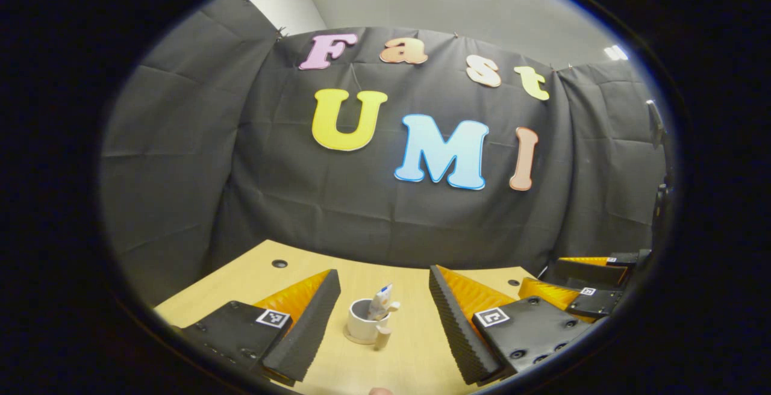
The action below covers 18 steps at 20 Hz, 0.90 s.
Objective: Put the toothbrush and toothpaste on the desktop into the cup, then pick up the cup and place it on the coaster on the desktop.
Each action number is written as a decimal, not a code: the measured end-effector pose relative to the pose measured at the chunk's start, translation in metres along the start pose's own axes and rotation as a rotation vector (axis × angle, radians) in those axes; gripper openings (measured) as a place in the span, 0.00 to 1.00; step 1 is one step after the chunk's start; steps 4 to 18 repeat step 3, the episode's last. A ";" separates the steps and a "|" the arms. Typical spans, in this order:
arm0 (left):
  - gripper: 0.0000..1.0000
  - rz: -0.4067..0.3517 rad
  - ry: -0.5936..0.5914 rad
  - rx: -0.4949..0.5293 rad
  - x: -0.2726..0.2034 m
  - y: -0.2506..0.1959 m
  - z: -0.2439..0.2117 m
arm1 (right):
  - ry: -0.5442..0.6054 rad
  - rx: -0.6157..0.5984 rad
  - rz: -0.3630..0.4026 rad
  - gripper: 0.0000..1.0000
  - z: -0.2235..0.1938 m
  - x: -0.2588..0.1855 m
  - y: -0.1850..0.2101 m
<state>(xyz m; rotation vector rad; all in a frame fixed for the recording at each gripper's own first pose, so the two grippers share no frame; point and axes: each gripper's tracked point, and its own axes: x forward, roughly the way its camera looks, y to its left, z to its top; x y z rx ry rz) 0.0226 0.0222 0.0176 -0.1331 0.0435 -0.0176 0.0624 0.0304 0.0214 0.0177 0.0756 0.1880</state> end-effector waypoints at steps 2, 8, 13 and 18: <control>0.95 0.015 -0.003 0.002 -0.005 0.003 0.001 | -0.014 0.006 0.014 0.94 0.003 -0.003 0.003; 0.95 0.019 -0.006 -0.001 -0.007 0.004 0.002 | -0.018 0.005 0.020 0.90 0.004 -0.003 0.004; 0.95 0.019 -0.006 -0.001 -0.007 0.004 0.002 | -0.018 0.005 0.020 0.90 0.004 -0.003 0.004; 0.95 0.019 -0.006 -0.001 -0.007 0.004 0.002 | -0.018 0.005 0.020 0.90 0.004 -0.003 0.004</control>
